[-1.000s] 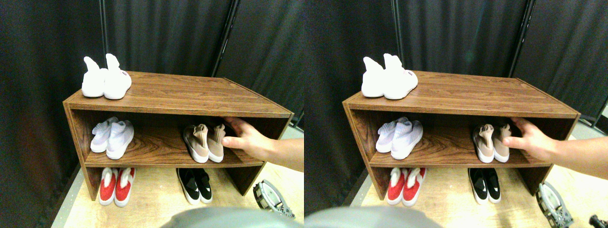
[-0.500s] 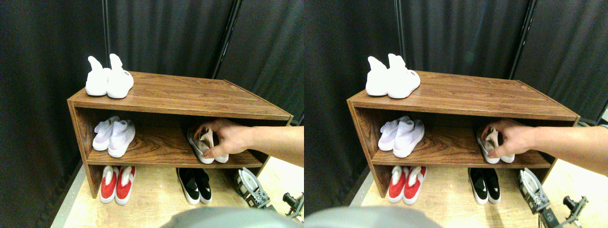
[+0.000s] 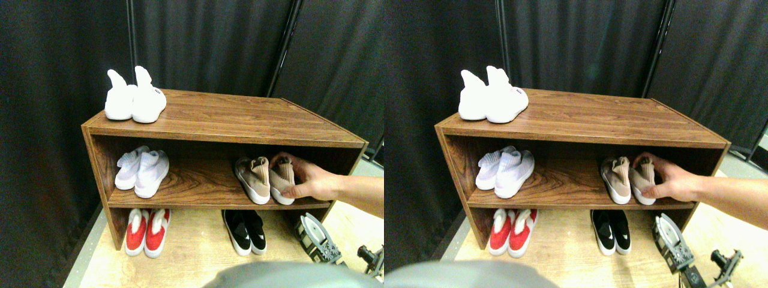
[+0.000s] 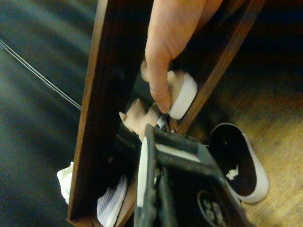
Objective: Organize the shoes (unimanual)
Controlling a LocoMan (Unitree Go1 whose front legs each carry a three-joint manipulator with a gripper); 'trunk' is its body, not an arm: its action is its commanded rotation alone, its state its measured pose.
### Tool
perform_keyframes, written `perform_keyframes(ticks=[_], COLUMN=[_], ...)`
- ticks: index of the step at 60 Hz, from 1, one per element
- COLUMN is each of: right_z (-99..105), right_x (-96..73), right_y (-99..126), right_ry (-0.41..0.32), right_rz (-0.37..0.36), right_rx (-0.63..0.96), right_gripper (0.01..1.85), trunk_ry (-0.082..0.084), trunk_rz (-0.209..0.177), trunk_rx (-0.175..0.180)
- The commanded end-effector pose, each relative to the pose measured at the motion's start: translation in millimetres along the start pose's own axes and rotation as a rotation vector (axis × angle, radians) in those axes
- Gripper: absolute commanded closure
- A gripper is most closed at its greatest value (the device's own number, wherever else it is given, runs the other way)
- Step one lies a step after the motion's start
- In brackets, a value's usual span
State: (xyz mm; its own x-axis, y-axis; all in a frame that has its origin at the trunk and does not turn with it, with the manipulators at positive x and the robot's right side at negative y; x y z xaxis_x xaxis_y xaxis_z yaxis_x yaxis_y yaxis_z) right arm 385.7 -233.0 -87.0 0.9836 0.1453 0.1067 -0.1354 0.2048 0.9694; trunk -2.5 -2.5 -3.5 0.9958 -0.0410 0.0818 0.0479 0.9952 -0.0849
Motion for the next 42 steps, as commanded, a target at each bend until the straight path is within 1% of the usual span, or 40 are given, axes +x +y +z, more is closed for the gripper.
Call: perform_keyframes(ticks=[1, 3, 5, 16, 18, 24, 25, 28, 32, 35, 39, 42], right_z=[-2.1, -2.1, -2.4, -2.8, -2.5, -0.5, -0.1, 0.2, 0.3, 0.7, 0.5, 2.1], right_x=[-4.7, -6.6, -8.6, -15.3, -16.3, -16.8, -17.1, -17.3, -21.1, -24.3, -27.3, -27.8], right_y=[13.7, 14.7, 15.7, 19.6, 20.7, 20.6, 20.4, 20.3, 21.8, 23.3, 25.2, 25.9], right_ry=[-0.005, 0.003, -0.007, 0.004, 0.02, 0.008, -0.007, 0.006, -0.011, 0.009, -0.021, -0.026], right_rz=[0.061, 0.062, 0.058, 0.072, 0.09, 0.087, 0.077, 0.088, 0.078, 0.105, 0.102, 0.103], right_rx=[-0.033, -0.038, -0.046, -0.075, -0.093, -0.118, -0.097, -0.11, -0.112, -0.103, -0.109, -0.13], right_gripper=[1.8, 1.8, 1.8, 1.8, 1.8, 1.8, 1.8, 1.8, 1.8, 1.8, 1.8, 1.8], trunk_ry=[0.021, 0.021, 0.021, 0.021, 0.021, 0.021, 0.025, 0.025, 0.025, 0.028, 0.028, 0.028], trunk_rz=[0.003, 0.003, 0.003, 0.002, 0.002, 0.002, 0.0, 0.0, 0.0, -0.001, -0.004, -0.004], trunk_rx=[-0.011, -0.011, -0.011, -0.012, -0.012, -0.012, -0.009, -0.009, -0.009, -0.007, -0.005, -0.005])
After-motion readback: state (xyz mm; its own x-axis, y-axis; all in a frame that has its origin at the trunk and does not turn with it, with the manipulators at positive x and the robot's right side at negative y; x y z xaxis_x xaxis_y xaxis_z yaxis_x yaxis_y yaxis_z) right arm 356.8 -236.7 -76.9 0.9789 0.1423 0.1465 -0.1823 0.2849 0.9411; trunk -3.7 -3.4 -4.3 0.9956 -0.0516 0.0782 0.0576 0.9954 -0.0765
